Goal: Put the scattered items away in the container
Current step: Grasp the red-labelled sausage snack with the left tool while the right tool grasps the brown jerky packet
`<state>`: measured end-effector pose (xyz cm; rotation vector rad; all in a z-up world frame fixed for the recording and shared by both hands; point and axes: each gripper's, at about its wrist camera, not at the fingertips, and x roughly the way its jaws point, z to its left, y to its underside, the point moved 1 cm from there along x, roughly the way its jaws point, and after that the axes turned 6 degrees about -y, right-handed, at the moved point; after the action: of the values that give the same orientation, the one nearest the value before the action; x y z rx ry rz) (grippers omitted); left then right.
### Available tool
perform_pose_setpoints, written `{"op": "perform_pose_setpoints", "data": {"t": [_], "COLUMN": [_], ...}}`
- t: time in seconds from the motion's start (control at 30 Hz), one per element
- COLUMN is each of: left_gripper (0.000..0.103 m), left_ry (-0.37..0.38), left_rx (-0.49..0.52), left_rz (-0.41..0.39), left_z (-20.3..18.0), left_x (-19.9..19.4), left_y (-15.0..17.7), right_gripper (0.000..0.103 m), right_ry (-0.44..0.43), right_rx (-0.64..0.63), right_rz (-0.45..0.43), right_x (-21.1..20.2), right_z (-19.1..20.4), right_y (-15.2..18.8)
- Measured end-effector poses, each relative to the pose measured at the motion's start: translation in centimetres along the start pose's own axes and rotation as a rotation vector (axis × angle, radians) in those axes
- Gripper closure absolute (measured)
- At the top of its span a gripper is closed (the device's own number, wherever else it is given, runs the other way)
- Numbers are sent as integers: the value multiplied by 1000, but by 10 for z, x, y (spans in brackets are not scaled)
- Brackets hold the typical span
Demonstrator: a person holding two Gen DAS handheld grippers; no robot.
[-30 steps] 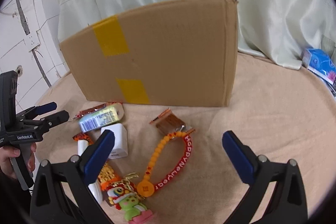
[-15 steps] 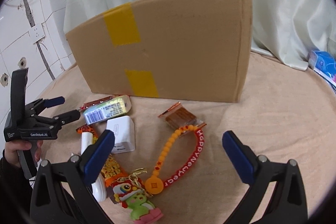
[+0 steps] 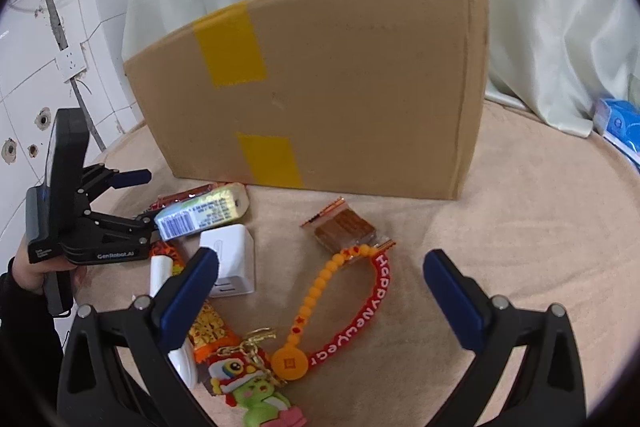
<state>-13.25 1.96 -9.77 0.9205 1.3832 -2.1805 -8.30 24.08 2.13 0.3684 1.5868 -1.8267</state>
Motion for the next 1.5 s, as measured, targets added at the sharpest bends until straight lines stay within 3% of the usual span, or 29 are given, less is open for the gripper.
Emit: {"op": "perform_pose_setpoints", "data": {"t": [0.07,0.17,0.3,0.4,0.87,1.17,1.3,1.47,1.5], "left_gripper": [69,74,79,82,83,82,82,82,82], "left_ry": [46,75,176,184,120,129,131,134,133], "left_rx": [-10,-12,-113,-153,-412,-384,-390,-390,-391], "left_rz": [1,-6,-42,-74,-127,-105,-109,-105,-105], "left_z": [-1,-3,10,19,61,55,58,56,56], "left_x": [1,-1,-15,-33,-53,-48,-51,-51,-51], "left_y": [-3,-5,-5,2,54,55,56,55,55], "right_gripper": [0,0,0,0,0,1,10,25,33], "right_ry": [-6,-6,0,8,50,41,37,41,29], "right_rx": [6,11,16,19,64,-15,-112,-221,-225], "right_rz": [6,17,25,17,32,35,60,175,185], "right_x": [2,4,4,0,-4,7,20,48,51], "right_z": [-1,-3,-6,-8,-24,-9,-4,-3,-3], "right_y": [0,2,4,3,13,3,-14,-25,-25]}}
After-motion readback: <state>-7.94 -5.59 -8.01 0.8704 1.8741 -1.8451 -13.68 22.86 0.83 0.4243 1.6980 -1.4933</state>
